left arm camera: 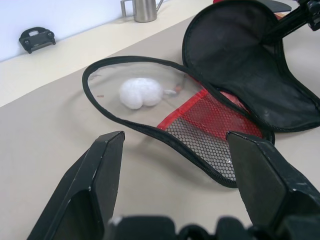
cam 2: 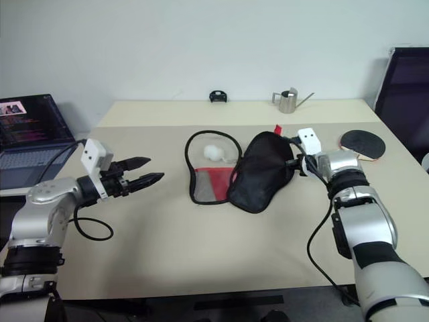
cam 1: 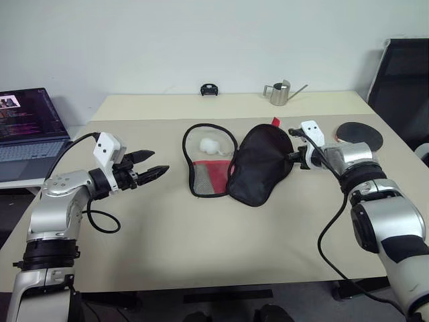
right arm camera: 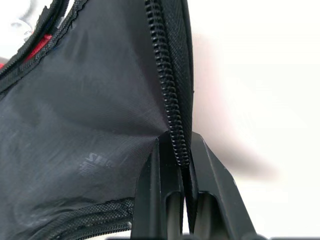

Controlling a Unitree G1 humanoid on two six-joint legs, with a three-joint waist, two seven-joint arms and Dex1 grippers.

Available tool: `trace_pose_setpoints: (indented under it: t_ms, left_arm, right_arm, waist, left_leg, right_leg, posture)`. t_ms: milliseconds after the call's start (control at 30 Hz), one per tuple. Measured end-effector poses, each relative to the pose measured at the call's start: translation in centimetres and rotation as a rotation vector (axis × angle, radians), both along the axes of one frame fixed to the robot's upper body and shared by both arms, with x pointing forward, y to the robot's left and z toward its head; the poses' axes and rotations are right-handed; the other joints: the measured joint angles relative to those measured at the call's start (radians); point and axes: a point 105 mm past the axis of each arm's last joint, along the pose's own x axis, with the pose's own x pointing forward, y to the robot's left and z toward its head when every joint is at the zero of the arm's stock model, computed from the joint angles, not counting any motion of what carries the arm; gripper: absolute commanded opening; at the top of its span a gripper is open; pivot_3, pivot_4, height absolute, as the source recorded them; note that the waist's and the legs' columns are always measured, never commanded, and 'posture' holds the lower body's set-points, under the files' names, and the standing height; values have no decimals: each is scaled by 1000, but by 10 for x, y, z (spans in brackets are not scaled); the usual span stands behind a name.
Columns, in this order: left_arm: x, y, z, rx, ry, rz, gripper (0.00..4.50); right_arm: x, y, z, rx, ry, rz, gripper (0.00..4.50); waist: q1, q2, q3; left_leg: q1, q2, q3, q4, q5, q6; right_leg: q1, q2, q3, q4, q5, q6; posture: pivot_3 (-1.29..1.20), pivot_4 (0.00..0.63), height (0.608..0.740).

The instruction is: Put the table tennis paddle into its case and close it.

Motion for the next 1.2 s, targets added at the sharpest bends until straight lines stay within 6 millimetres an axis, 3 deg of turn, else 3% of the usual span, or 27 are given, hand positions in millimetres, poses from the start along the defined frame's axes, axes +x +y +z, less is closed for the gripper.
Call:
trace_pose_setpoints:
  t_ms: [67,167,267,367,600,700,767,800,1000,1200]
  left_arm:
    - [0,0,0,0,0,0,3539]
    - [1,-1,2,0,-4,-1,3539]
    - [1,-2,3,1,-8,-3,3539]
    - [1,-4,1,2,-1,-10,3539]
    - [5,-13,1,-1,-1,-29,3539]
    - [5,-15,3,-1,-7,-32,3539]
    - [6,-16,3,-1,-7,-39,3539]
    - [6,-18,3,-3,-7,-46,3539]
    - [1,-33,5,-34,14,-131,3539]
    - [-12,-51,19,-62,3,-253,3539]
  right_arm:
    - [2,2,2,-23,-21,10,26]
    - [6,7,8,-31,-59,8,633]
    - [10,10,15,-30,-100,-3,1630]
    - [15,6,21,-45,-159,-38,1630]
    - [24,-20,60,63,-337,-205,1630]
    - [23,-29,62,72,-338,-225,1630]
    - [20,-32,61,126,-301,-213,2013]
    - [18,-31,59,147,-271,-194,2147]
    - [-12,-9,33,254,-40,-42,4168]
    - [-67,17,5,327,109,25,4168]
  waist:
    - [0,0,0]
    - [0,0,0]
    - [0,0,0]
    - [0,0,0]
    - [0,0,0]
    - [0,0,0]
    - [0,0,0]
    - [0,0,0]
    - [4,0,0]
    - [10,0,0]
  left_leg:
    - [0,0,0,0,0,0]
    - [0,0,0,0,0,0]
    - [0,0,0,0,0,-1]
    - [0,0,0,0,0,-1]
    - [0,0,0,0,0,-1]
    - [0,0,0,0,0,-1]
    - [0,0,0,0,0,-1]
    - [0,0,0,0,0,-1]
    - [-1,0,-1,1,0,0]
    - [-2,0,-2,1,0,0]
  right_leg:
    - [0,0,0,0,0,0]
    - [0,0,0,0,0,0]
    - [0,0,0,0,0,0]
    - [0,0,0,0,0,0]
    - [0,0,0,0,0,0]
    - [0,0,0,1,0,0]
    - [0,0,0,1,0,0]
    - [0,0,0,1,0,0]
    - [0,0,-1,4,0,0]
    - [-1,0,-1,4,0,0]
  posture:
    - [0,150,740]
    - [0,150,740]
    - [0,150,740]
    - [0,150,740]
    - [0,150,740]
    - [0,150,740]
    - [0,150,740]
    - [0,150,740]
    - [0,150,740]
    - [0,150,740]
